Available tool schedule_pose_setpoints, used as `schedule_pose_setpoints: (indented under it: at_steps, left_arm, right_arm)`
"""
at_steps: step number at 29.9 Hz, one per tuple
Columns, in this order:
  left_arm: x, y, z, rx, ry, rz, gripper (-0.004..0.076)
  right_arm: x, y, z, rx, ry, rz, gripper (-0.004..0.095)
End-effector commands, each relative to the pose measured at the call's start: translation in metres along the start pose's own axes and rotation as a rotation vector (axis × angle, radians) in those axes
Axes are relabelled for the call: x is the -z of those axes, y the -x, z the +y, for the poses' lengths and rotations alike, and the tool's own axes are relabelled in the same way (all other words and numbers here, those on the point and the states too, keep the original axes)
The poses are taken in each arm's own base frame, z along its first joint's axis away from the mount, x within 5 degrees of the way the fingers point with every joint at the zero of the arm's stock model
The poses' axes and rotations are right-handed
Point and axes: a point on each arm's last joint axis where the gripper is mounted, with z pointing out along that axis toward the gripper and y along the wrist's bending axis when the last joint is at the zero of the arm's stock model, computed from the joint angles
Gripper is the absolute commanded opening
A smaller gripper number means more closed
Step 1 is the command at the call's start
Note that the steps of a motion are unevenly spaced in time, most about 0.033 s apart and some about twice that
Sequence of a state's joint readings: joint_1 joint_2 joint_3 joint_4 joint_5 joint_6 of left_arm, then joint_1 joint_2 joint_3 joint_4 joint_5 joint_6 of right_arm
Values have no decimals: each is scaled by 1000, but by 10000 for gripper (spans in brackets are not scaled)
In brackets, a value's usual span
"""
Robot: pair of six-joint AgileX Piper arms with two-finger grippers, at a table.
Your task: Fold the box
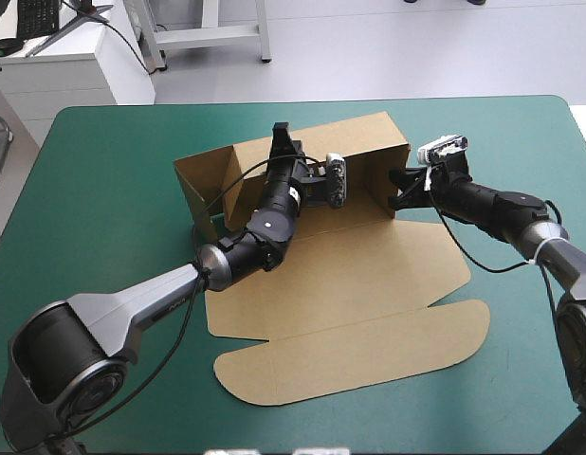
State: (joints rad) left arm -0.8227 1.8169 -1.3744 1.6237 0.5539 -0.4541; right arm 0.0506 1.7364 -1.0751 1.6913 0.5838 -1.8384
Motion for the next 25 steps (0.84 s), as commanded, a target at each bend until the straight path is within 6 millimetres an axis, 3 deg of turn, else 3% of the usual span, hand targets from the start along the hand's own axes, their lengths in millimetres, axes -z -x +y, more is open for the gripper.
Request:
schedule_pose_setpoints:
  at_steps: [1,8,13,16,19,25]
  left_arm:
    - [19,19,21,35,23,-143,-10]
    - [19,19,21,41,24,-146,32]
    - [20,24,21,-8,28,-197,221]
    - [22,30,18,65,-9,-254,325]
    - [27,37,17,143,-24,-292,331]
    - [49,62,15,127,6,-346,331]
  right_arm:
    - [4,22,30,59,157,-63,0]
    - [3,19,28,56,122,-36,0]
    - [3,16,25,57,87,2,0]
    - [2,16,23,58,65,8,0]
    - [2,15,22,51,57,9,0]
    - [3,12,16,28,3,48,0]
